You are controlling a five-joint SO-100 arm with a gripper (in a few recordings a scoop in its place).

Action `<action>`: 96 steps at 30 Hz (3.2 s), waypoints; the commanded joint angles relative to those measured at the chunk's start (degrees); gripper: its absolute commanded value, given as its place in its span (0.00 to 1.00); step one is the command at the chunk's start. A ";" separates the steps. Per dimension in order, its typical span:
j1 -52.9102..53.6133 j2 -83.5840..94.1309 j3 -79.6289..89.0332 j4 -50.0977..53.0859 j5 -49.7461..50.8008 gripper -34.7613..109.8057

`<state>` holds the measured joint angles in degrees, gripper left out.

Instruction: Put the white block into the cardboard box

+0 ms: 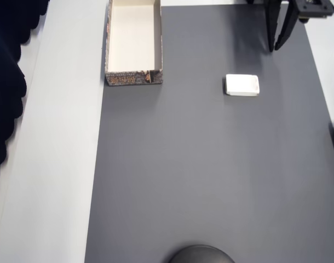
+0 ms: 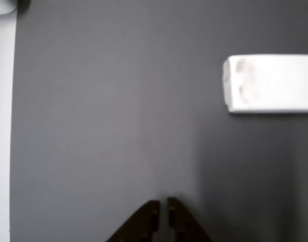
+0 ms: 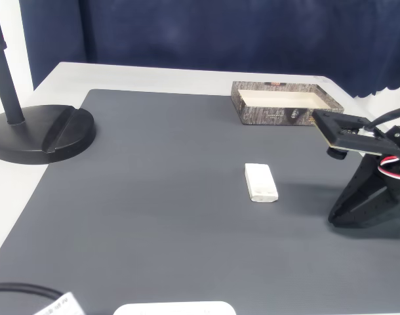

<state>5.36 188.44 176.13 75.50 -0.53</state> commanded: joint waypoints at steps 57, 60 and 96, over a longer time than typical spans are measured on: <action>0.88 -1.14 -0.88 0.53 -0.97 0.23; 2.02 -8.44 -6.15 0.44 -0.70 0.23; 16.08 -83.14 -63.19 -4.04 11.69 0.23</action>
<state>21.01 108.19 120.23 72.16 10.46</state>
